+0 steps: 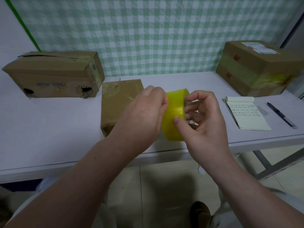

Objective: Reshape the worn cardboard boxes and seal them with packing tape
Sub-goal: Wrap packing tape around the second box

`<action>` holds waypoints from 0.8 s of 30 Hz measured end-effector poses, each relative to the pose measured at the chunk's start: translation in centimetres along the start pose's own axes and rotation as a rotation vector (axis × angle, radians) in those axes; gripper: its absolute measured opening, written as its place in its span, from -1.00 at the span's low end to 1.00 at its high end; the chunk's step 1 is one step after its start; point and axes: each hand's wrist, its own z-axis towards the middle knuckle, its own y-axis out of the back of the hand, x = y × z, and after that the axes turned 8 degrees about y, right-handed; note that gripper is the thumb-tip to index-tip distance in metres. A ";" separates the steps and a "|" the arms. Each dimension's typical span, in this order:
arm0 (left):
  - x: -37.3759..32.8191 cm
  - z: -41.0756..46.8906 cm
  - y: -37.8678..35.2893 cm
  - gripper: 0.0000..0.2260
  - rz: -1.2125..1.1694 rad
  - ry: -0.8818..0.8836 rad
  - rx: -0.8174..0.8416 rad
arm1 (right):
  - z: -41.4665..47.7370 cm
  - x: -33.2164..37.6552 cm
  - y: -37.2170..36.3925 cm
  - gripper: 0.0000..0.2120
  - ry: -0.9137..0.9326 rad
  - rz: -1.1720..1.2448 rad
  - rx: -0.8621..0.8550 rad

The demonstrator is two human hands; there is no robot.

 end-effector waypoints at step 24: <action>-0.6 0.1 -0.3 -0.94 -0.068 -0.014 0.025 | 0.4 0.6 0.7 -0.65 -0.041 -0.022 -0.007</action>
